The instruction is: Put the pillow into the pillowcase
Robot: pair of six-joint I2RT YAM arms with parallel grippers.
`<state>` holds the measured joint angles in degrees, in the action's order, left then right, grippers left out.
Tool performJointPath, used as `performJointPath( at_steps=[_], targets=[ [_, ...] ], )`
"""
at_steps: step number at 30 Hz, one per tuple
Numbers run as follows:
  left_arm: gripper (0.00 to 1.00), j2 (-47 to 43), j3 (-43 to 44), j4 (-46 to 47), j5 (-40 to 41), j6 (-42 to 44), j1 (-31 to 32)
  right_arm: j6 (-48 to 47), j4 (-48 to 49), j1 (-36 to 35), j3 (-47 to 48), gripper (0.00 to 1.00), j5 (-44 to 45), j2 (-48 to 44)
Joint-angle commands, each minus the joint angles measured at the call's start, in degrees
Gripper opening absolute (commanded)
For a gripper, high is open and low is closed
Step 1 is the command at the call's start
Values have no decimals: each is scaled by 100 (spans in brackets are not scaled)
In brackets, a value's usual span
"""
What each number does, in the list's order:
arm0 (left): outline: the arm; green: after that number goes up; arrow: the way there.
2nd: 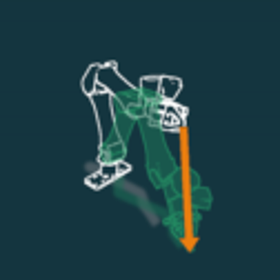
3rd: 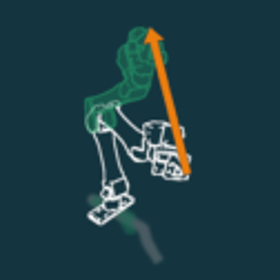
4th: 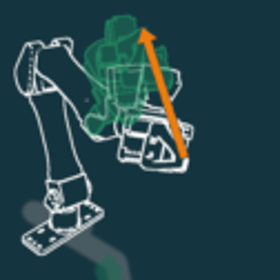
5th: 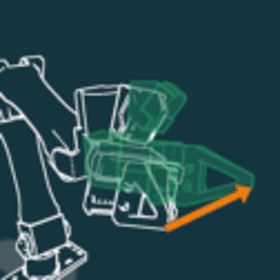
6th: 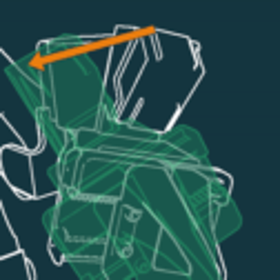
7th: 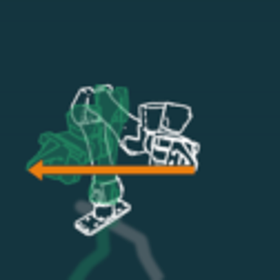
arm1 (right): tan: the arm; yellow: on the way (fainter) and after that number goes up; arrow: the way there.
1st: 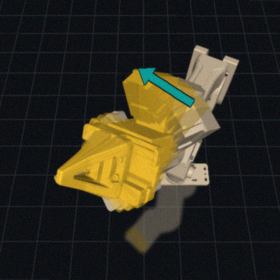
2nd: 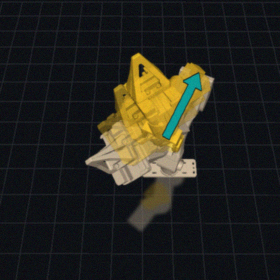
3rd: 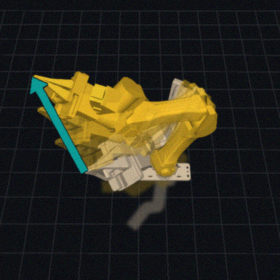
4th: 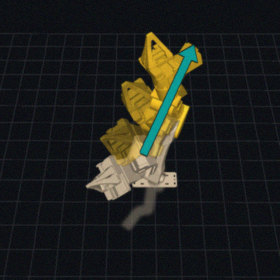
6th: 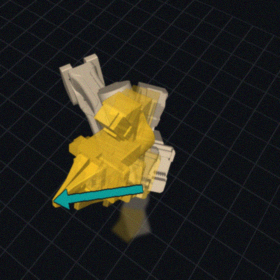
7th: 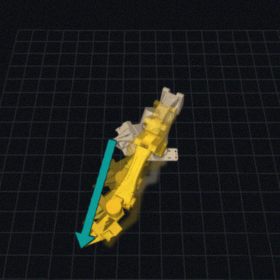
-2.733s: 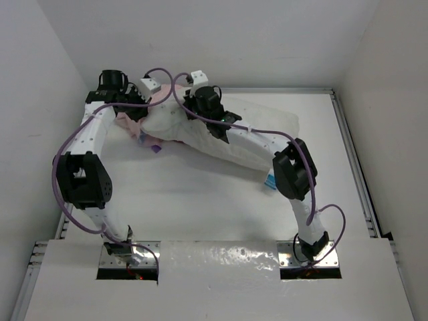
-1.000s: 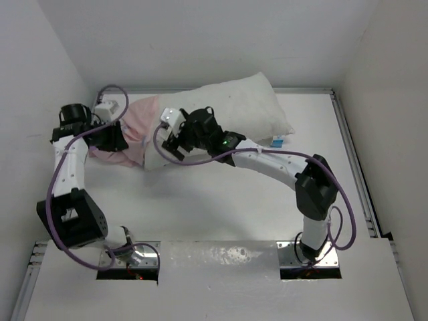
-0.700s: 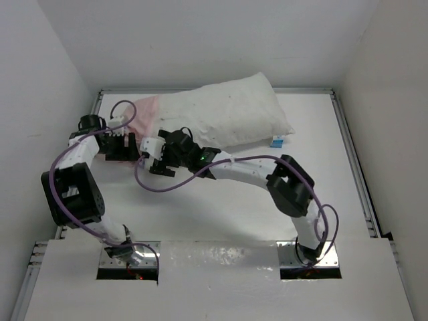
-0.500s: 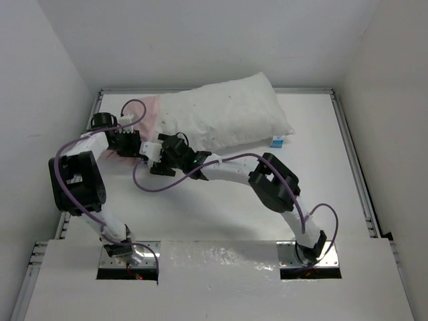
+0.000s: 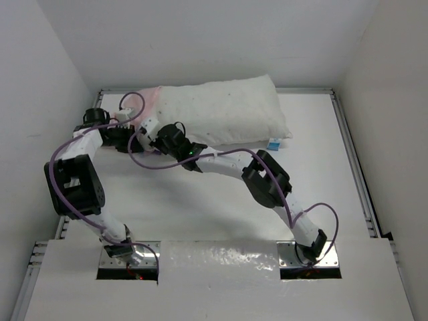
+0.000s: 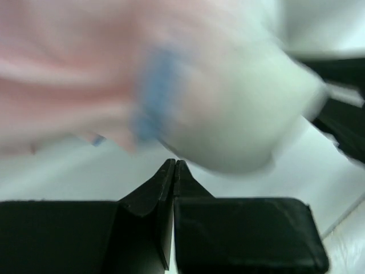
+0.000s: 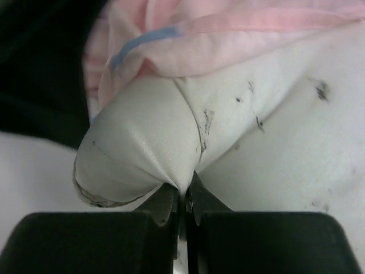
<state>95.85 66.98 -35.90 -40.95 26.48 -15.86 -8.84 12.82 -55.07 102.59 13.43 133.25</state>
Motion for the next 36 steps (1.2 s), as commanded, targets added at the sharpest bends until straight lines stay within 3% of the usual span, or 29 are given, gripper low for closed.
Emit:
performJointPath(
  at_steps=[1,5,7,9,10,13,15,16,21,25,29,32,34,35,36],
  targets=[
    [0,-497,403,-1453,-651,1209,-128,1304,897,242,349,0,45,-89],
    [0,-839,368,-1596,-310,1194,-461,2052,1240,453,306,0,-68,-176],
    [3,-849,263,-1009,642,406,-497,1957,1345,453,114,0,-182,-290],
    [25,-779,36,-256,1244,157,-489,1965,1451,453,-19,0,-235,-361],
    [47,-727,0,-51,1543,121,-436,1991,1486,453,-124,0,-270,-396],
    [66,-463,-106,556,1800,103,-69,2062,1574,453,-151,0,-385,-423],
    [70,-217,-37,776,1740,146,161,2140,1627,453,-116,0,-420,-388],
    [86,-121,8,856,1731,138,319,2150,1636,453,-72,0,-420,-370],
    [88,574,8,1901,2623,-537,390,2194,1601,453,-28,0,-385,-256],
    [86,908,-10,2788,3706,-1074,487,2150,1504,444,60,0,-429,-150],
    [76,1111,219,3211,3561,-1190,487,2053,1434,453,77,0,-456,-133],
    [44,1225,298,3116,2410,-752,487,1983,1329,453,182,0,-438,-36],
    [8,1199,289,2924,1750,-496,461,1974,1232,453,357,0,-429,95],
    [0,1190,298,2826,1374,-434,382,1974,1223,453,420,0,-403,131],
    [0,1129,307,2730,1179,-390,329,1991,1232,453,516,0,-394,166]
  ],
)
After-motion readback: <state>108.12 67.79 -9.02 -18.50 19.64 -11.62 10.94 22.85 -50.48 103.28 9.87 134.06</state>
